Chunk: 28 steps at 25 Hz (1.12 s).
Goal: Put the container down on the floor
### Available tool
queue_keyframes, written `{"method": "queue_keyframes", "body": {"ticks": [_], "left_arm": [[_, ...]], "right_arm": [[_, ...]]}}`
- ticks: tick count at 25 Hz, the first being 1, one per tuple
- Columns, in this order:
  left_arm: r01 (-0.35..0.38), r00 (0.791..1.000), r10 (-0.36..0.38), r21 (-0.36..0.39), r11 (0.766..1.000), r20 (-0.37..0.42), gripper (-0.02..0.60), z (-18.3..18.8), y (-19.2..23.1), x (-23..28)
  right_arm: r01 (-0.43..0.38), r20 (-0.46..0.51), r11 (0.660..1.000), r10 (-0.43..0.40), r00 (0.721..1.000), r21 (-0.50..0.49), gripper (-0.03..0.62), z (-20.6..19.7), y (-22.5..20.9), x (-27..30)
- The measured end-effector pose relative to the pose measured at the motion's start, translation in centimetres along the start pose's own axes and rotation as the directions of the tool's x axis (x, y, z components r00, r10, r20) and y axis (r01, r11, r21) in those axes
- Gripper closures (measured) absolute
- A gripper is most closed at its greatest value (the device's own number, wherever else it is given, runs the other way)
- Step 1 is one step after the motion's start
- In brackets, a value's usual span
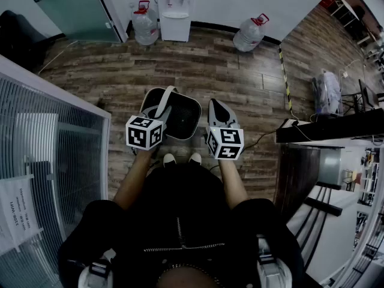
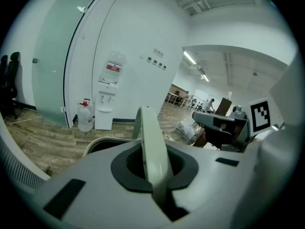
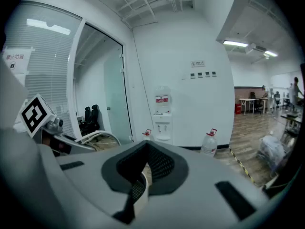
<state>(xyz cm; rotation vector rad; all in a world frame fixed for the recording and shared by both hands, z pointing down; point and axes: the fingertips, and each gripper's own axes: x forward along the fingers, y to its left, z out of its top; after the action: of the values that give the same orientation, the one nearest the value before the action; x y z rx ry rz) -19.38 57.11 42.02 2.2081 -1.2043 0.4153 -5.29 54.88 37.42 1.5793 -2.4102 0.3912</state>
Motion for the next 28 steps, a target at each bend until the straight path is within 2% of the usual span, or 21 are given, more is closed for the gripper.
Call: {"method": "queue_keyframes", "body": {"ticks": [8, 15, 20, 28], "left_arm": [[-0.026, 1.000, 0.026, 0.011, 1.000, 0.000, 0.568, 0.0, -0.5, 0.3], [-0.078, 0.997, 0.078, 0.000, 0.997, 0.007, 0.568, 0.0, -0.5, 0.7], [-0.117, 0.993, 0.117, -0.020, 0.993, 0.015, 0.568, 0.1, -1.4, 1.7], [-0.100, 0.995, 0.100, -0.021, 0.995, -0.018, 0.568, 0.5, -2.7, 4.7]], "right_arm": [[-0.048, 0.083, 0.998, 0.044, 0.996, 0.043, 0.584, 1.1, -0.5, -0.7], [-0.100, 0.061, 0.993, 0.097, 0.993, 0.063, 0.584, 0.3, -1.2, -1.0], [-0.118, 0.038, 0.990, 0.115, 0.993, 0.074, 0.583, -0.6, -3.4, -1.7], [-0.137, -0.006, 0.984, 0.139, 0.990, 0.110, 0.583, -1.6, -6.0, -0.9]]}}
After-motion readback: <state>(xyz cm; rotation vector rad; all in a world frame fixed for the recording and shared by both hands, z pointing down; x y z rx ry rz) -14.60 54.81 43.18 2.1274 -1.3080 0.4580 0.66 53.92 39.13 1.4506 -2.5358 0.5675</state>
